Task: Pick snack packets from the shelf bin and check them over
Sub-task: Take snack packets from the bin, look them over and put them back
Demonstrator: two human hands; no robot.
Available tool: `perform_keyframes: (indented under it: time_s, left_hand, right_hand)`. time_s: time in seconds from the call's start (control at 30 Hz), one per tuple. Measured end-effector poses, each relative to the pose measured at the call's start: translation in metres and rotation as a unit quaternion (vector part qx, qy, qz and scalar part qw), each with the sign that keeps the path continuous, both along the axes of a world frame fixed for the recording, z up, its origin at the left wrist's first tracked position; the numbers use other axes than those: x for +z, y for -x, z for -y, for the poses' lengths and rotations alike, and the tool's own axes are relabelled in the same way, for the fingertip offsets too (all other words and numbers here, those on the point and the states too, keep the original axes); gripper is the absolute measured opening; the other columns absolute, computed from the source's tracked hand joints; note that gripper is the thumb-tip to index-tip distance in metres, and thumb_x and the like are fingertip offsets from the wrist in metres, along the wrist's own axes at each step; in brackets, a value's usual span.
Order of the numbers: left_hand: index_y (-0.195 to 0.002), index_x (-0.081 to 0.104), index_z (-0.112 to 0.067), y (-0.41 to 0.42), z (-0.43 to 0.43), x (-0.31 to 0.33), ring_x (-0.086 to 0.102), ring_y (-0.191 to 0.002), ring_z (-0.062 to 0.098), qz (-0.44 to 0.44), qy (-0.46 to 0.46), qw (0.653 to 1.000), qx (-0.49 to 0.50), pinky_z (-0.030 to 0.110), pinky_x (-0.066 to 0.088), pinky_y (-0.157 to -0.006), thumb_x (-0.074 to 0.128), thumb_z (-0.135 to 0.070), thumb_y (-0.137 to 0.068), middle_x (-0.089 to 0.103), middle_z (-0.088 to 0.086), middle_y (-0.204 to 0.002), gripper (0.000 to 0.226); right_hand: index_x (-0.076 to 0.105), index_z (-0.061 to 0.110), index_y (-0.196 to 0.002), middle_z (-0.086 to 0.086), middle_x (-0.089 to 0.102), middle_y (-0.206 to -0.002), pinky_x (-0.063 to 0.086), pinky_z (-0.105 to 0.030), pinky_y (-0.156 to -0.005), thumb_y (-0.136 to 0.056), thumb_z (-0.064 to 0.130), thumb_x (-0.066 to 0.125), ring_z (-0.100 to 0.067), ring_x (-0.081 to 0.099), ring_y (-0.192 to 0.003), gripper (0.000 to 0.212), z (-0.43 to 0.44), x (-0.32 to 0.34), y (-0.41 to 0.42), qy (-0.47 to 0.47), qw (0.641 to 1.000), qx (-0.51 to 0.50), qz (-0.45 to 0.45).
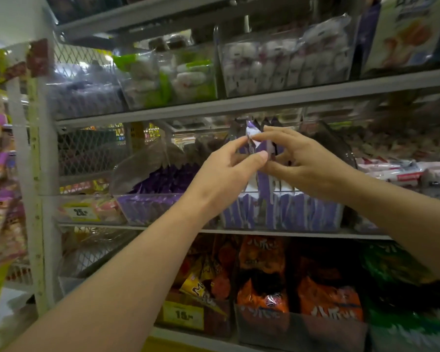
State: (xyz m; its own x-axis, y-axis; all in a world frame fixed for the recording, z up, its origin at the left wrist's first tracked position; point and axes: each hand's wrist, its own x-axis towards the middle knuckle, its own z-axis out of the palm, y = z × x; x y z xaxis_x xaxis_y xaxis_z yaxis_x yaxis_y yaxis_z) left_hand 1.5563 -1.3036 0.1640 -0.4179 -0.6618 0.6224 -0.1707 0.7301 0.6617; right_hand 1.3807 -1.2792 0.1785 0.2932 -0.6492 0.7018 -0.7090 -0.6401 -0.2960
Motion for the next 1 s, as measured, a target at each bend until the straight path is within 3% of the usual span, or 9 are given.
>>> perform_keyframes:
  time_s: [0.1,0.17,0.37,0.53,0.67,0.77,0.83,0.9,1.0]
  left_hand:
    - [-0.147,0.036,-0.031,0.008,0.013,0.002,0.050,-0.115,-0.002,0.005,-0.036,0.999,-0.028,0.027,0.038,-0.101,0.048,-0.031,-0.098,0.057,-0.020,-0.121,0.051]
    - [-0.148,0.036,-0.031,0.013,0.022,0.003,0.049,-0.119,-0.001,0.012,-0.047,0.998,-0.038,0.027,0.036,-0.101,0.045,-0.026,-0.099,0.056,-0.014,-0.131,0.050]
    - [-0.135,0.049,-0.036,0.022,0.044,0.004,0.061,-0.105,-0.008,0.009,-0.046,0.996,-0.079,0.011,0.044,-0.078,0.039,-0.011,-0.098,0.066,-0.024,-0.115,0.045]
    - [-0.120,0.055,-0.041,0.023,0.057,-0.002,0.062,-0.106,-0.004,0.025,-0.005,0.998,-0.060,0.020,0.050,-0.095,0.041,-0.003,-0.096,0.069,-0.018,-0.113,0.047]
    - [-0.126,0.054,-0.037,0.019,0.069,-0.022,0.066,-0.089,0.011,0.179,0.084,0.978,0.072,0.031,0.055,-0.081,0.045,-0.019,-0.098,0.068,-0.011,-0.106,0.036]
    - [-0.126,0.055,-0.033,0.015,0.076,-0.036,0.061,-0.095,0.010,0.268,0.140,0.947,0.108,0.032,0.043,-0.099,0.040,-0.028,-0.101,0.068,-0.010,-0.106,0.029]
    - [-0.130,0.053,-0.030,0.013,0.080,-0.042,0.057,-0.106,0.006,0.276,0.176,0.938,0.116,0.030,0.027,-0.112,0.040,-0.031,-0.101,0.067,-0.013,-0.114,0.031]
    - [-0.130,0.053,-0.029,0.010,0.082,-0.045,0.051,-0.104,-0.003,0.264,0.199,0.937,0.118,0.028,0.023,-0.114,0.043,-0.032,-0.101,0.064,-0.016,-0.118,0.031]
    - [-0.126,0.055,-0.032,0.008,0.085,-0.049,0.047,-0.105,-0.006,0.250,0.219,0.936,0.116,0.018,0.018,-0.110,0.046,-0.032,-0.100,0.063,-0.019,-0.115,0.028]
  right_hand:
    - [0.057,0.045,-0.111,0.021,0.060,-0.114,0.054,-0.024,-0.080,-0.093,0.040,0.056,-0.002,0.064,-0.095,0.019,0.015,0.006,0.016,-0.017,0.999,0.001,0.051]
    - [0.059,0.039,-0.108,0.012,0.067,-0.099,0.056,-0.025,-0.071,-0.095,0.039,0.055,-0.004,0.066,-0.087,0.014,0.023,0.011,0.023,-0.034,0.997,-0.008,0.072]
    - [0.061,0.028,-0.093,0.002,0.068,-0.080,0.050,-0.024,-0.055,-0.096,0.033,0.054,-0.007,0.064,-0.063,0.009,0.042,0.033,0.025,-0.073,0.992,-0.025,0.103]
    - [0.058,0.024,-0.080,0.004,0.061,-0.066,0.052,-0.023,-0.051,-0.096,0.029,0.055,-0.008,0.060,-0.054,0.017,0.051,0.044,0.015,-0.112,0.990,-0.076,0.031]
    - [0.058,0.016,-0.099,-0.003,0.064,-0.090,0.054,-0.036,-0.075,-0.095,0.029,0.057,-0.021,0.064,-0.078,0.014,0.066,0.032,0.007,-0.141,0.976,-0.143,-0.089]
    - [0.054,0.019,-0.103,0.002,0.058,-0.096,0.041,-0.029,-0.077,-0.095,0.035,0.056,-0.017,0.055,-0.091,0.018,0.074,0.024,0.008,-0.133,0.963,-0.187,-0.140]
    - [0.055,0.015,-0.113,-0.002,0.060,-0.104,0.044,-0.032,-0.080,-0.095,0.037,0.056,-0.020,0.056,-0.099,0.028,0.078,0.022,0.009,-0.137,0.958,-0.202,-0.147]
    - [0.052,0.012,-0.122,-0.005,0.061,-0.107,0.045,-0.032,-0.078,-0.094,0.037,0.057,-0.022,0.057,-0.101,0.038,0.081,0.020,0.008,-0.126,0.955,-0.216,-0.161]
    - [0.045,0.015,-0.133,0.002,0.053,-0.087,0.042,-0.028,-0.072,-0.093,0.037,0.059,-0.017,0.053,-0.084,0.048,0.087,0.012,0.005,-0.117,0.947,-0.227,-0.194]
